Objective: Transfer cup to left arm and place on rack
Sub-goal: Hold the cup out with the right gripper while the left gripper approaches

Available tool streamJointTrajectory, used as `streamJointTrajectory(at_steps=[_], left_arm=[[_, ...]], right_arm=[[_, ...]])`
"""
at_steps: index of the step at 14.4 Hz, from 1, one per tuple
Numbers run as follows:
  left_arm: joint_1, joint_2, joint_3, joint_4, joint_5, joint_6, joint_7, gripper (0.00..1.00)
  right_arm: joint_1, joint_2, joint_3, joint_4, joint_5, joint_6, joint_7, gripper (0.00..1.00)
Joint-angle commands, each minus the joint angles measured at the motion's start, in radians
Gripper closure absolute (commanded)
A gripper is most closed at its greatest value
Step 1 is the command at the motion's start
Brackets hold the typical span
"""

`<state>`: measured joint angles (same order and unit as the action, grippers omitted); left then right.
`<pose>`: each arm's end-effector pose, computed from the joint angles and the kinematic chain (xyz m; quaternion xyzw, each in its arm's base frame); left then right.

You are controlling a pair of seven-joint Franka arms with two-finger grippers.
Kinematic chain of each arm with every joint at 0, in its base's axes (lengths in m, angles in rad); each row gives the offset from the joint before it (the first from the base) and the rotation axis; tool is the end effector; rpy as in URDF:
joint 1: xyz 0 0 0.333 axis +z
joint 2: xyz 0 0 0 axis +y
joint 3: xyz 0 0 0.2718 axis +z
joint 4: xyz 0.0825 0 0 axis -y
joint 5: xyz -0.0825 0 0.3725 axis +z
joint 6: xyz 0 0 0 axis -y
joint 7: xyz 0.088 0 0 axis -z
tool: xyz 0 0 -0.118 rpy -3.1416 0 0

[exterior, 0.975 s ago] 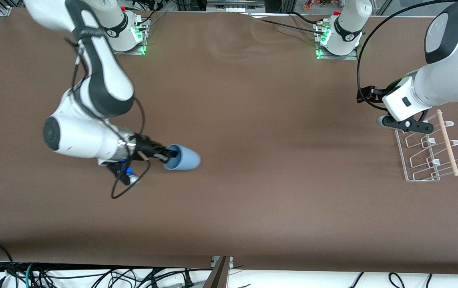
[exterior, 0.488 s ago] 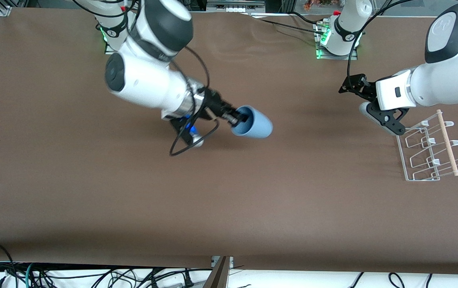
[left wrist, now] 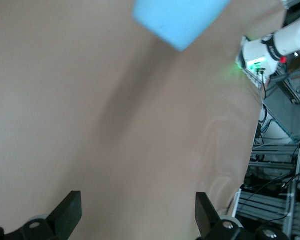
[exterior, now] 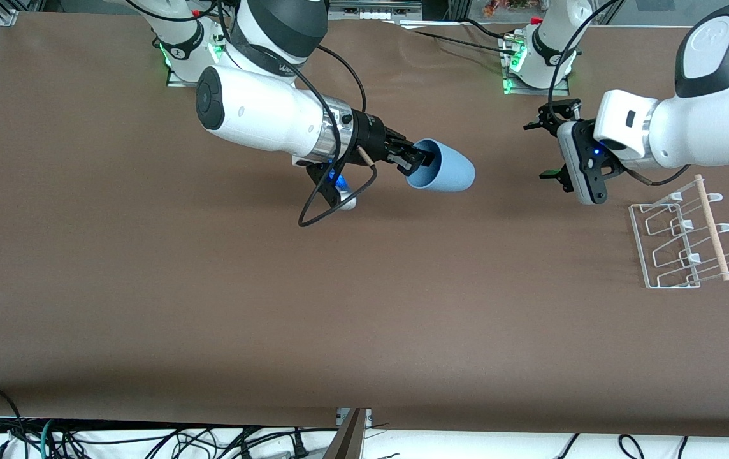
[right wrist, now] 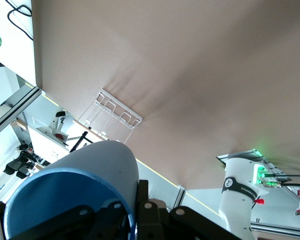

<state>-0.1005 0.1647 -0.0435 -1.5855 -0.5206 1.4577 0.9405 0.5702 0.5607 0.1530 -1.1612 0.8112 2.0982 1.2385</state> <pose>0.5458 -0.1417 0.4810 0.8224 -0.4858 -0.0286 0.2948 0.5336 0.4875 0.4918 -0.8179 0.3681 0.2414 0.3705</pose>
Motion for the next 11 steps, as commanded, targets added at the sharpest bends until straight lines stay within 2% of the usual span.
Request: streamJointTrajectory(at_steps=[1,3,6,8,10,11], left_arm=[[0.004,0.012,-0.042,0.030,-0.036,0.061,0.173,0.00],[0.002,0.016,-0.068,0.027,-0.071,0.171,0.282,0.00],[0.002,0.025,-0.098,0.022,-0.156,0.300,0.308,0.00],[0.002,0.026,-0.102,0.013,-0.176,0.332,0.326,0.00],[0.005,0.019,-0.148,-0.002,-0.179,0.331,0.328,0.00],[0.004,0.012,-0.150,-0.017,-0.180,0.335,0.330,0.00]], right_arm=[[-0.010,0.021,0.020,0.037,0.028,0.003,0.016,1.00],[-0.007,0.024,0.023,0.040,0.028,0.005,0.015,1.00],[0.007,0.025,0.022,0.041,0.028,0.008,0.010,1.00],[0.008,0.028,0.022,0.041,0.028,0.029,0.012,1.00],[0.020,0.028,0.022,0.041,0.028,0.046,0.013,1.00],[0.020,0.028,0.022,0.041,0.028,0.046,0.012,1.00]])
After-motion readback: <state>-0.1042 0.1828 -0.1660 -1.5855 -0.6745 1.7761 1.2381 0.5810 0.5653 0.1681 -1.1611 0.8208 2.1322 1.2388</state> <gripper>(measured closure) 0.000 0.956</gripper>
